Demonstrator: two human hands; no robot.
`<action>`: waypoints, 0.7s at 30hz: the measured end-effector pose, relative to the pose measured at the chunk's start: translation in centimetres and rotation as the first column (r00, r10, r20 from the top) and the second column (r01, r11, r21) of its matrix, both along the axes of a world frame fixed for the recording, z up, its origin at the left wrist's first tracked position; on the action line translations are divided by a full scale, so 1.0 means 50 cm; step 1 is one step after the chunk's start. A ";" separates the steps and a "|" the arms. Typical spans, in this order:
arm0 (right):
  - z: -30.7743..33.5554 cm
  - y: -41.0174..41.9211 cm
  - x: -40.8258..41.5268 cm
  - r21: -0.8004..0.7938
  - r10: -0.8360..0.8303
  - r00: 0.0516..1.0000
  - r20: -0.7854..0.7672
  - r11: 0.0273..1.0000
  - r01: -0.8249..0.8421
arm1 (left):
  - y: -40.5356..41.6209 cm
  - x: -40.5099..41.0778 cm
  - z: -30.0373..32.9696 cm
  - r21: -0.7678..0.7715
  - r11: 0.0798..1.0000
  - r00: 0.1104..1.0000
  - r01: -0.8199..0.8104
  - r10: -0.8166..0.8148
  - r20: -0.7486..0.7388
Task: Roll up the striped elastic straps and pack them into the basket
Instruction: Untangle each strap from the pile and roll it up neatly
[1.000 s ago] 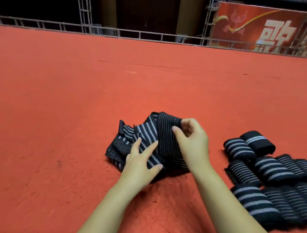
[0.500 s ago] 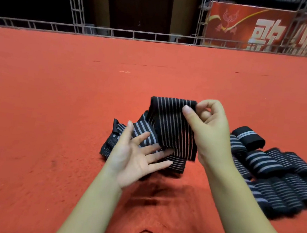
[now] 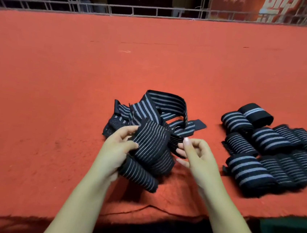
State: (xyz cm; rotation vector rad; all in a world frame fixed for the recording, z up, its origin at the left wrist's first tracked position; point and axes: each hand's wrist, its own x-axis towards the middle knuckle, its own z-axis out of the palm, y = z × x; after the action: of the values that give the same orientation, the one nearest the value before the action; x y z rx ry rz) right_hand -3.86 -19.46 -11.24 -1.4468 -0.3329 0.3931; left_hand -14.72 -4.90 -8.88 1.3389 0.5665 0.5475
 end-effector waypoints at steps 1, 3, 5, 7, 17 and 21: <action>-0.010 0.006 0.002 -0.036 0.015 1.000 0.000 0.999 -0.015 | 0.002 -0.007 -0.010 0.034 0.999 1.000 0.003 -0.002 -0.029; -0.025 0.019 -0.004 -0.082 0.044 0.999 0.002 0.996 -0.044 | 0.006 -0.022 -0.026 0.100 0.995 0.996 0.022 -0.013 -0.089; -0.030 0.032 -0.015 -0.064 0.065 0.998 0.002 0.996 -0.064 | 0.015 -0.043 -0.040 0.155 0.988 0.991 0.028 -0.006 -0.137; -0.030 0.047 -0.026 -0.005 0.080 0.997 0.002 0.997 -0.080 | 0.027 -0.063 -0.049 0.219 0.975 0.983 0.044 -0.004 -0.182; -0.040 0.089 -0.071 -0.023 0.155 0.981 0.114 0.988 -0.153 | 0.027 -0.103 -0.066 0.412 0.911 0.989 -0.007 0.068 -0.134; -0.010 0.071 -0.078 0.029 0.223 0.974 0.029 0.974 -0.224 | 0.014 -0.109 -0.047 0.809 0.573 0.982 -0.129 0.188 0.023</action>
State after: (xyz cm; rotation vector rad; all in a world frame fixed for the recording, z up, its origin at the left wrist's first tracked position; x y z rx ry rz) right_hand -7.77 -15.89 -11.76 -1.3883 -0.5230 0.5492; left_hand -20.16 -4.18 -11.25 2.2095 0.5020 0.9915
